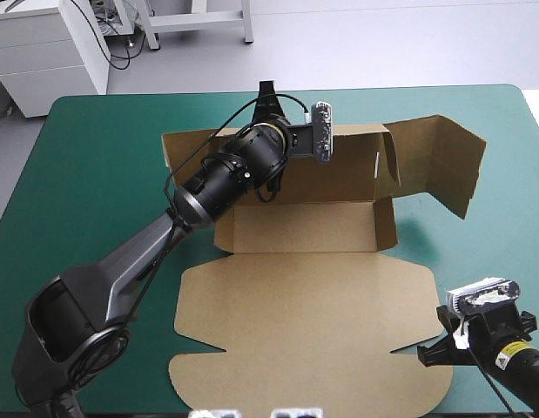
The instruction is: Fold the box
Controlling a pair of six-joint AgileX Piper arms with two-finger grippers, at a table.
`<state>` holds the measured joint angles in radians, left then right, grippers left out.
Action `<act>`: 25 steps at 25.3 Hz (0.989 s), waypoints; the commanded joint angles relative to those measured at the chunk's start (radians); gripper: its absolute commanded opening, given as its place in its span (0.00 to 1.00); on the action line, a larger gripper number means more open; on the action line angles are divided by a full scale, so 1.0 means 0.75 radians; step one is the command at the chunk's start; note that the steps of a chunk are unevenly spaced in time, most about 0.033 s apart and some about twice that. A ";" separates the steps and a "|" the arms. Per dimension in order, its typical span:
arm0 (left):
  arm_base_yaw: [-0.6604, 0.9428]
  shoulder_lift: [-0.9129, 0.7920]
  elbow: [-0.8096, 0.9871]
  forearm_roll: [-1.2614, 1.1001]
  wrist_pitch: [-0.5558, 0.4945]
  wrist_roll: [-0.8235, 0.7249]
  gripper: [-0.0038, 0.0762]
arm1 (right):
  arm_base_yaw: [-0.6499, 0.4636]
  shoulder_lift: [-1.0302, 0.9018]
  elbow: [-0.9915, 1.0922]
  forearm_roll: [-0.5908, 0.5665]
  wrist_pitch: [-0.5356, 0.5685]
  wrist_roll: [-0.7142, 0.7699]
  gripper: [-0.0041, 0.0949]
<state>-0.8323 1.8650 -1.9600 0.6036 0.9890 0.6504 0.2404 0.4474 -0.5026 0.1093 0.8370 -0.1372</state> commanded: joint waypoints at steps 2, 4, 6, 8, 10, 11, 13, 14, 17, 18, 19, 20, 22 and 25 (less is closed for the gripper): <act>-0.003 -0.104 -0.052 0.052 -0.084 -0.023 0.04 | 0.000 0.011 -0.032 0.006 -0.082 0.002 0.03; -0.003 -0.104 -0.018 0.046 -0.120 -0.023 0.04 | 0.000 0.011 -0.032 0.006 -0.082 0.002 0.03; -0.003 -0.107 0.057 0.082 -0.171 -0.053 0.04 | 0.000 0.011 -0.032 0.006 -0.082 0.002 0.03; -0.003 -0.115 0.132 0.194 -0.218 -0.169 0.04 | 0.000 0.011 -0.032 0.009 -0.082 0.002 0.03; -0.006 -0.145 0.251 0.364 -0.269 -0.334 0.04 | 0.000 0.011 -0.032 0.012 -0.082 0.005 0.03; -0.006 -0.158 0.274 0.370 -0.279 -0.336 0.04 | 0.000 0.011 -0.032 0.012 -0.082 0.005 0.03; -0.006 -0.192 0.350 0.367 -0.329 -0.336 0.04 | 0.000 0.011 -0.032 0.012 -0.089 0.005 0.03; -0.006 -0.206 0.377 0.371 -0.358 -0.336 0.04 | 0.000 0.011 -0.032 0.012 -0.094 0.005 0.03; -0.006 -0.251 0.484 0.406 -0.481 -0.347 0.04 | 0.000 0.011 -0.032 0.012 -0.099 0.007 0.03; -0.006 -0.260 0.520 0.454 -0.513 -0.382 0.04 | 0.000 0.011 -0.032 0.012 -0.099 0.007 0.03; -0.006 -0.268 0.545 0.510 -0.542 -0.429 0.04 | 0.000 0.011 -0.032 0.012 -0.099 0.011 0.03; -0.006 -0.273 0.575 0.613 -0.574 -0.514 0.04 | 0.000 0.011 -0.032 0.012 -0.099 0.011 0.03; -0.003 -0.273 0.597 0.760 -0.592 -0.645 0.04 | 0.000 0.011 -0.032 0.018 -0.099 0.011 0.03; 0.000 -0.273 0.616 0.912 -0.625 -0.772 0.04 | 0.000 0.011 -0.032 0.035 -0.103 0.011 0.03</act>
<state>-0.8323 1.7228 -1.4785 1.1267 0.5862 0.1739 0.2404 0.4474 -0.5026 0.1195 0.8263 -0.1296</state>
